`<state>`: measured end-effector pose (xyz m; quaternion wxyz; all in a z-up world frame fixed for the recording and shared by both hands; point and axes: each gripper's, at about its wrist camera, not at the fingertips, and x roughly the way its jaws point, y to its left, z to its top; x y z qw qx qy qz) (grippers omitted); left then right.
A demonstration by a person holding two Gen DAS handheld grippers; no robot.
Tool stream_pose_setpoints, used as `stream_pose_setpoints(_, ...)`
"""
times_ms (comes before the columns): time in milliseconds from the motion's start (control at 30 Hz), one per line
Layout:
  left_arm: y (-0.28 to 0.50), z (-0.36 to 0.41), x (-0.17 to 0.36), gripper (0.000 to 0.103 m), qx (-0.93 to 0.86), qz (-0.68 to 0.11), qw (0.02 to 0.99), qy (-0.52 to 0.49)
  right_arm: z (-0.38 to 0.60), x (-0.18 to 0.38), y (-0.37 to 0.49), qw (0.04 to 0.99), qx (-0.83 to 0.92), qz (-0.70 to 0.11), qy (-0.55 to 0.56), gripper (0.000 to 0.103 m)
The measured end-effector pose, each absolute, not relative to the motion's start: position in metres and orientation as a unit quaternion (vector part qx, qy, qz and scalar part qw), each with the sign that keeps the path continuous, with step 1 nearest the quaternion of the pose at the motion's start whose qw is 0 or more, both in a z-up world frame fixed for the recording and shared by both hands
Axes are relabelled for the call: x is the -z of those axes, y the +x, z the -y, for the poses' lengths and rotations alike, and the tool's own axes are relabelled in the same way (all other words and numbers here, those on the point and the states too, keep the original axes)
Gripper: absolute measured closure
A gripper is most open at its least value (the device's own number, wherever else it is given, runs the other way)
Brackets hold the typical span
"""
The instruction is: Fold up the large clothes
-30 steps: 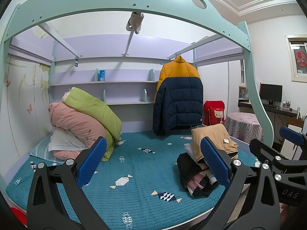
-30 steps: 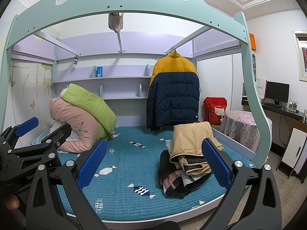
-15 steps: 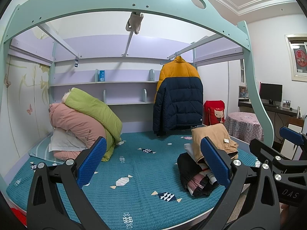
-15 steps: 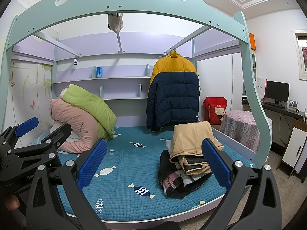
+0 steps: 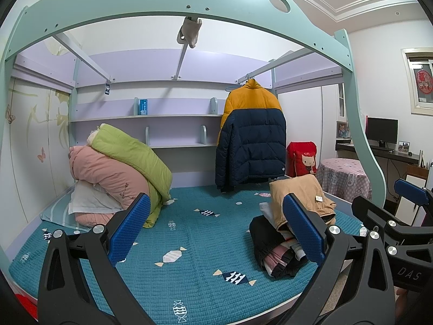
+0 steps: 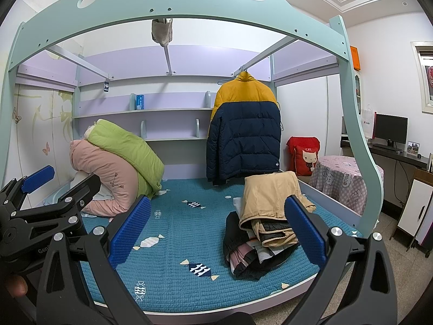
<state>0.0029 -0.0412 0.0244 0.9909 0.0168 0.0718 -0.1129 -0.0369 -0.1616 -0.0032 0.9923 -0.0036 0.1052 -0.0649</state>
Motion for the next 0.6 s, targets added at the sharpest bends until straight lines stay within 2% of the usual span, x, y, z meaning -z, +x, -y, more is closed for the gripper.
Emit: stream_pose_setpoints(600,0.0025,0.0422,-0.0239,0.005,0.113,-0.072,0.991,0.016,0.1588,0.002,-0.0371,0.992,0.065,-0.106,-0.002,0.008)
